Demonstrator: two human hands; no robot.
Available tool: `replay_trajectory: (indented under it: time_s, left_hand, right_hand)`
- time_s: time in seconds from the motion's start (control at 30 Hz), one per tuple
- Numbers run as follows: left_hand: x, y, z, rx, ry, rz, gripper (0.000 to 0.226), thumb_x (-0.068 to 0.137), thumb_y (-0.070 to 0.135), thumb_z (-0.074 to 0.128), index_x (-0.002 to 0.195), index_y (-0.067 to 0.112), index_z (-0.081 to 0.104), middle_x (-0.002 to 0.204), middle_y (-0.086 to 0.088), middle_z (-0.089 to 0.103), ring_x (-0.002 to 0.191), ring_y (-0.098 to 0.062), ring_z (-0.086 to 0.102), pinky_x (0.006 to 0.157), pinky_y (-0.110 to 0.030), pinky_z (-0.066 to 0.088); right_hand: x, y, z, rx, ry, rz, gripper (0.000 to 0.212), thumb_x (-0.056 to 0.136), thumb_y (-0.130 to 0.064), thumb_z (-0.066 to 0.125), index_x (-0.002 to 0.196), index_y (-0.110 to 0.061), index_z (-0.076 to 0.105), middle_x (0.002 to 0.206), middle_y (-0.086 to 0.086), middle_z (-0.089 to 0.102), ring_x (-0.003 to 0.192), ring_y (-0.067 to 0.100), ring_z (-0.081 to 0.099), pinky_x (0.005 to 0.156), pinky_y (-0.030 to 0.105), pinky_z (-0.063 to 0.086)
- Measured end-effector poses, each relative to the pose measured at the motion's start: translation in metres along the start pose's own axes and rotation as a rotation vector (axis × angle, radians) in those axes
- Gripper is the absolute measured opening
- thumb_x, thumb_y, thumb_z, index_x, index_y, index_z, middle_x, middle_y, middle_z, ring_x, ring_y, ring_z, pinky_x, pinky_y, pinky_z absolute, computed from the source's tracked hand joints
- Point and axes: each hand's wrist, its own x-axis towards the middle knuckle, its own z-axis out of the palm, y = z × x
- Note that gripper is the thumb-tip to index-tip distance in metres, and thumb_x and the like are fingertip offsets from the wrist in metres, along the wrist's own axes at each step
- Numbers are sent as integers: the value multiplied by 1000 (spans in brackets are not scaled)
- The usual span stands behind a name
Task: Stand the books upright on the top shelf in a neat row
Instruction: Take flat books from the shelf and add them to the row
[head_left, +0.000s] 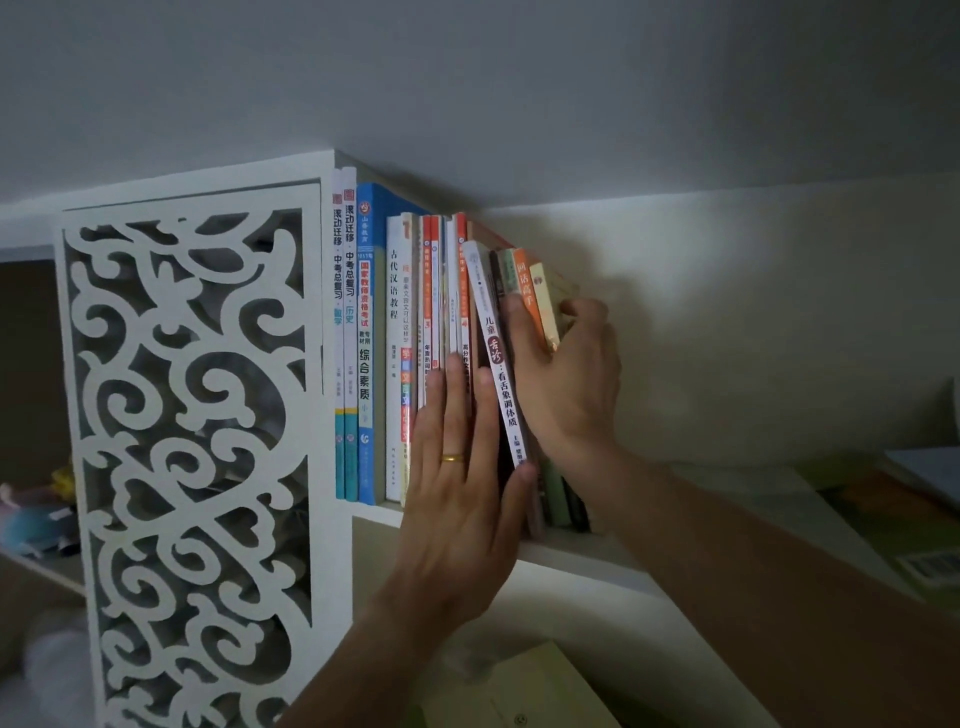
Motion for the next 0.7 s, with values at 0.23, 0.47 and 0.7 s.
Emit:
replay_trajectory:
  time_s: [0.23,0.47,0.7]
  left_hand:
    - [5,-5,0,199,1,-35,63,110,22,39,161,-4,13,171,-22,5,161,-32,0,128,-53,19]
    - [-10,-2,-33,218,117,204,54,108,8,44,154,-13,27,157,-41,29,147,-58,29,116,-73,30]
    - [-20,74,-4,30,-198,116,59,109,37,32,158,6,37,163,-22,36,153,-39,30,121,-60,30]
  right_hand:
    - [-3,-5,0,53,-83,105,78,85,-76,46,137,-18,44,125,6,59,108,26,62,95,45,54]
    - [-64,-34,-49,-150,-127,80,62,96,-49,56,145,-13,40,137,14,53,126,35,50,106,47,43]
    - [-64,-2,-162,-711,-260,-166,43,98,-36,53,136,-17,49,134,8,52,119,28,50,95,39,43]
